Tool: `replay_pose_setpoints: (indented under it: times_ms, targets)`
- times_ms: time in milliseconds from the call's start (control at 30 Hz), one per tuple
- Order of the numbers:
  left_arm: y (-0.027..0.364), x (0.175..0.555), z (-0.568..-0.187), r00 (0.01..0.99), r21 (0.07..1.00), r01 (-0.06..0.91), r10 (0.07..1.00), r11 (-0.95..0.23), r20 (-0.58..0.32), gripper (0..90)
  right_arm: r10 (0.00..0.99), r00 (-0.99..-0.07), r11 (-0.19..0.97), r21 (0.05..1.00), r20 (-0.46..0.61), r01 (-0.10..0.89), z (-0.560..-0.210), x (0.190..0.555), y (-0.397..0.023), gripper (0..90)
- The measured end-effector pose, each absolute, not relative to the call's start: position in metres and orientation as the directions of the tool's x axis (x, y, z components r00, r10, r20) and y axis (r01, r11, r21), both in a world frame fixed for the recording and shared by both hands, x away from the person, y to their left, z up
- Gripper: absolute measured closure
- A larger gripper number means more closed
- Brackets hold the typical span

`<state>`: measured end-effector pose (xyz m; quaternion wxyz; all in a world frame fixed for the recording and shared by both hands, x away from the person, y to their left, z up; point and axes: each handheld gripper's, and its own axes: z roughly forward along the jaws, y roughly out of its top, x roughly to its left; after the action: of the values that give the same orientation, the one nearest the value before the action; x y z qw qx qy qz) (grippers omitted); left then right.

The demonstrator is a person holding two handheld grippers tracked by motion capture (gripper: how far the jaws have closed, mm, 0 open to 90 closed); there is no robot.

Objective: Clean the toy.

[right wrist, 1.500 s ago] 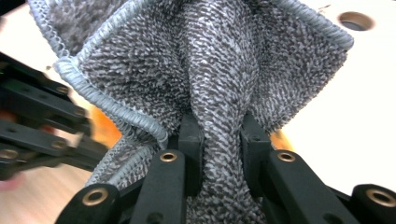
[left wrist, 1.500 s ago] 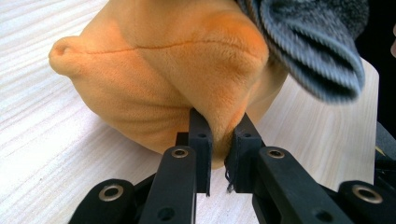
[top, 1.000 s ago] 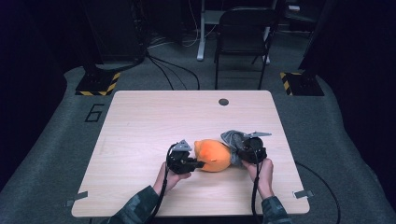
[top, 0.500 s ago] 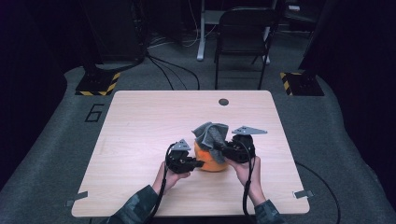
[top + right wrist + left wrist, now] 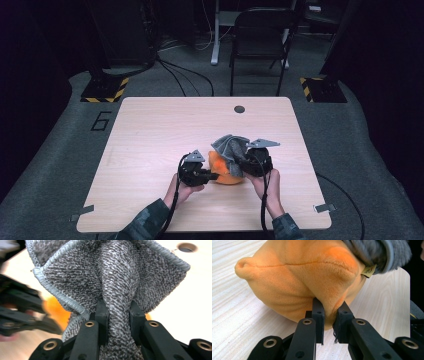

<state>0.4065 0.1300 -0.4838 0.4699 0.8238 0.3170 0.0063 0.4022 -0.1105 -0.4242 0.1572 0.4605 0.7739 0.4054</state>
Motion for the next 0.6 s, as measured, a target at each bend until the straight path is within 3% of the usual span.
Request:
replay_pose_setpoints:
  times_ms: [100,600]
  targets:
    - [0.13,0.407,-0.484,0.802,0.782,0.512,0.525,-0.356,-0.287,80.5,0.855,-0.494,0.216,0.757,0.16,0.617,-0.431,0.409,-0.125,74.5]
    - [0.132,0.408,-0.484,0.799,0.784,0.517,0.522,-0.344,-0.298,80.2,0.932,-0.349,0.218,0.615,0.099,0.758,-0.484,0.437,-0.162,74.4]
